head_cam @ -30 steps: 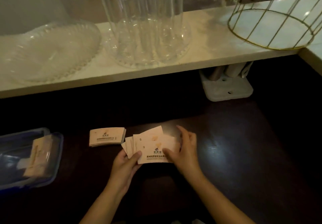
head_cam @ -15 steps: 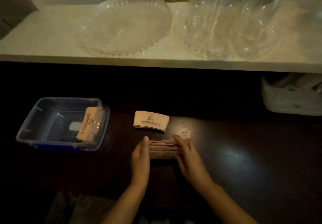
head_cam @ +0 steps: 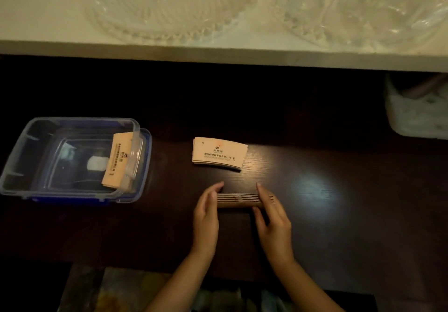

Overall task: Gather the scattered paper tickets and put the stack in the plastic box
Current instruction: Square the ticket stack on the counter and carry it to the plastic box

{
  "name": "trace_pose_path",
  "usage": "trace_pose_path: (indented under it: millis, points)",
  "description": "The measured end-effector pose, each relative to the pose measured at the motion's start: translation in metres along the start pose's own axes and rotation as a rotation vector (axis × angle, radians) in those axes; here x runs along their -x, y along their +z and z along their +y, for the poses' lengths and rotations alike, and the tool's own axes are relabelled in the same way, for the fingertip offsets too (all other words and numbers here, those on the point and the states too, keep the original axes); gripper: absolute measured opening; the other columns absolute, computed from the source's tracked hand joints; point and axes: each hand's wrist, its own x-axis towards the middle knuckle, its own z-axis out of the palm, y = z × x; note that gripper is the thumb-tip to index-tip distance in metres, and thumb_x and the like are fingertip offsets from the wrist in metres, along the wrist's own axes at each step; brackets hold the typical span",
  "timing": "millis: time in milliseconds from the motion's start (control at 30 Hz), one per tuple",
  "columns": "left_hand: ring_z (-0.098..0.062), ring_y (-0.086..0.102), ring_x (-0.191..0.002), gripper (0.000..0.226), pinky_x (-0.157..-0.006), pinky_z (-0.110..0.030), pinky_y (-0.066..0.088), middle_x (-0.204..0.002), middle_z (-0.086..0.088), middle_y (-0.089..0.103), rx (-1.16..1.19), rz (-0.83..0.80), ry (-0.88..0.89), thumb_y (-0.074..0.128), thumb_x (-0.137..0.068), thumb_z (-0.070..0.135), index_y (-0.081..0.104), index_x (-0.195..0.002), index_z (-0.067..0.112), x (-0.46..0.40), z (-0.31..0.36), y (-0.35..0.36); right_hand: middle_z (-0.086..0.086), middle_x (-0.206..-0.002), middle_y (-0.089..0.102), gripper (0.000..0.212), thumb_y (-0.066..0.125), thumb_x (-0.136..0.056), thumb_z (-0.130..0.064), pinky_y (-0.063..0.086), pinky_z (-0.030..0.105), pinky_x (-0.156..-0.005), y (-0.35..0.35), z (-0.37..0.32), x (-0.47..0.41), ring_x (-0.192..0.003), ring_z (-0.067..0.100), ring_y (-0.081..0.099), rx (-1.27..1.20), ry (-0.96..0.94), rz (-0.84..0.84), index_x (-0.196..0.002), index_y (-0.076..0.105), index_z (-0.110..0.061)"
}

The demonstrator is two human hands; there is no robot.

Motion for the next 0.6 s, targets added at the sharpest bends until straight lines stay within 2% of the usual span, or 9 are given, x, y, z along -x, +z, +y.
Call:
trace_pose_path:
  millis: [67, 167, 233, 300, 367, 433, 500, 533, 600]
  points:
    - [-0.007, 0.054, -0.115, 0.035, -0.089, -0.010, 0.042, -0.124, -0.001, 0.059, 0.018, -0.096, -0.043, 0.055, -0.084, 0.022, 0.053, -0.119, 0.020, 0.000, 0.001, -0.009, 0.001, -0.117, 0.058, 0.059, 0.072, -0.073, 0.005, 0.031, 0.000, -0.096, -0.001, 0.000, -0.001, -0.108, 0.013, 0.057, -0.028, 0.068, 0.016, -0.127, 0.050, -0.008]
    - [-0.010, 0.054, -0.113, 0.050, -0.085, -0.008, 0.044, -0.122, -0.004, 0.052, -0.164, -0.089, 0.048, 0.061, -0.080, -0.001, 0.049, -0.122, 0.023, -0.008, 0.010, -0.026, -0.016, -0.105, 0.056, 0.057, 0.076, -0.072, -0.006, 0.038, -0.005, -0.078, -0.003, -0.012, -0.015, -0.094, 0.003, 0.060, -0.148, 0.229, 0.021, -0.118, 0.050, -0.029]
    - [-0.007, 0.054, -0.105, 0.051, -0.082, -0.006, 0.044, -0.114, 0.000, 0.048, -0.262, -0.025, 0.123, 0.061, -0.081, 0.000, 0.048, -0.124, 0.024, -0.024, 0.024, -0.037, -0.025, -0.101, 0.045, 0.056, 0.076, -0.072, -0.011, 0.043, -0.002, -0.071, 0.000, -0.027, -0.033, -0.091, -0.001, 0.055, -0.162, 0.256, 0.006, -0.116, 0.049, -0.034]
    - [-0.004, 0.055, -0.097, 0.052, -0.076, -0.006, 0.047, -0.108, 0.008, 0.047, -0.301, -0.012, 0.128, 0.060, -0.082, 0.006, 0.045, -0.127, 0.027, -0.044, 0.041, -0.046, -0.025, -0.099, 0.042, 0.055, 0.075, -0.074, -0.016, 0.047, 0.006, -0.068, 0.005, -0.043, -0.057, -0.090, -0.001, 0.053, -0.191, 0.296, -0.011, -0.121, 0.050, -0.030]
    - [-0.004, 0.055, -0.091, 0.047, -0.067, -0.010, 0.049, -0.109, 0.006, 0.049, -0.369, -0.033, 0.108, 0.060, -0.083, 0.012, 0.048, -0.127, 0.026, -0.070, 0.054, -0.050, -0.020, -0.099, 0.045, 0.062, 0.074, -0.074, -0.017, 0.050, 0.021, -0.079, 0.008, -0.054, -0.084, -0.092, 0.005, 0.053, -0.202, 0.339, -0.040, -0.129, 0.044, -0.024]
    - [-0.007, 0.056, -0.089, 0.037, -0.065, -0.010, 0.046, -0.113, -0.004, 0.054, -0.476, -0.080, 0.117, 0.060, -0.084, 0.015, 0.056, -0.120, 0.018, -0.094, 0.062, -0.051, -0.005, -0.105, 0.053, 0.073, 0.073, -0.075, -0.012, 0.055, 0.033, -0.080, 0.011, -0.058, -0.105, -0.091, 0.010, 0.055, -0.253, 0.408, -0.098, -0.136, 0.034, -0.019]
    - [-0.013, 0.058, -0.091, 0.032, -0.068, -0.011, 0.045, -0.113, -0.011, 0.058, -0.547, -0.123, 0.108, 0.060, -0.084, 0.015, 0.060, -0.116, 0.013, -0.113, 0.063, -0.048, 0.007, -0.114, 0.058, 0.081, 0.073, -0.075, -0.007, 0.055, 0.035, -0.081, 0.015, -0.056, -0.119, -0.094, 0.015, 0.060, -0.300, 0.484, -0.140, -0.140, 0.024, -0.014]
    - [-0.015, 0.058, -0.093, 0.032, -0.072, -0.016, 0.045, -0.113, -0.012, 0.058, -0.581, -0.137, 0.099, 0.060, -0.084, 0.016, 0.060, -0.115, 0.012, -0.119, 0.062, -0.046, 0.010, -0.119, 0.059, 0.083, 0.073, -0.075, -0.007, 0.054, 0.036, -0.083, 0.019, -0.053, -0.123, -0.099, 0.019, 0.061, -0.292, 0.512, -0.153, -0.141, 0.022, -0.013]
    - [-0.013, 0.053, -0.092, 0.035, -0.074, -0.018, 0.042, -0.115, -0.010, 0.053, -0.656, -0.140, 0.095, 0.060, -0.084, 0.018, 0.057, -0.118, 0.013, -0.125, 0.056, -0.043, 0.013, -0.127, 0.055, 0.082, 0.073, -0.075, -0.007, 0.051, 0.034, -0.084, 0.025, -0.046, -0.126, -0.109, 0.024, 0.058, -0.252, 0.551, -0.183, -0.140, 0.022, -0.012]
